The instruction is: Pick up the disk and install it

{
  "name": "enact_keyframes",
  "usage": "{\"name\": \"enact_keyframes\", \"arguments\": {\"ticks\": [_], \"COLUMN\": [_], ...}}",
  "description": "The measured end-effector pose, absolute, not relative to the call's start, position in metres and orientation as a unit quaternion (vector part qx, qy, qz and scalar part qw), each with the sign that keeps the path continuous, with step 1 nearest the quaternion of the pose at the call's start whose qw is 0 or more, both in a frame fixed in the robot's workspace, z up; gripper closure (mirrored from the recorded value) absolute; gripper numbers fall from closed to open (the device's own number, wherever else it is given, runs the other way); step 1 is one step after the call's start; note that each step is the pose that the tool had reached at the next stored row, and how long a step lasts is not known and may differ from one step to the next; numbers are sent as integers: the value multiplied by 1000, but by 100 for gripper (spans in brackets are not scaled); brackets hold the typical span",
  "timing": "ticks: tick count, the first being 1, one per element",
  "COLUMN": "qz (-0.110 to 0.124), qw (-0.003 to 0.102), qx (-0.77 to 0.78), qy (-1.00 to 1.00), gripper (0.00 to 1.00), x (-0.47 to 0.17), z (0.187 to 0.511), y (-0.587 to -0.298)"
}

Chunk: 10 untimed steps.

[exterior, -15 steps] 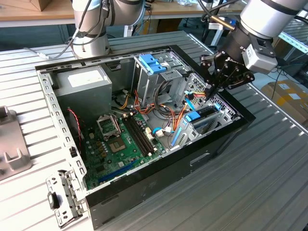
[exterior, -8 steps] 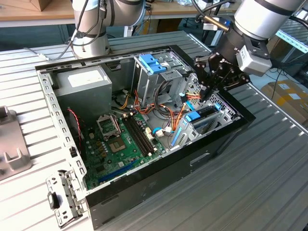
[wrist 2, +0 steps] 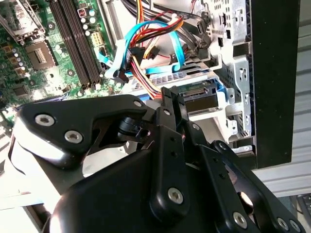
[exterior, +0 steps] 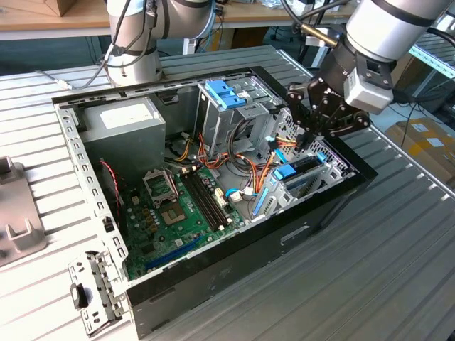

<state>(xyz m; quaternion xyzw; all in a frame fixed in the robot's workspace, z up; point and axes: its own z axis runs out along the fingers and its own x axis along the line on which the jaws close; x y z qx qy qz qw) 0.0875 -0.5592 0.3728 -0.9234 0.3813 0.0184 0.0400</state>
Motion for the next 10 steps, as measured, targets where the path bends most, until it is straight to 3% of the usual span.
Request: {"name": "enact_keyframes", "arguments": {"ticks": [10], "qz": [17], "qw": [40], "qx": [-915], "qy": [402], "gripper": [83], "x": [89], "z": [372], "y": [-560]}}
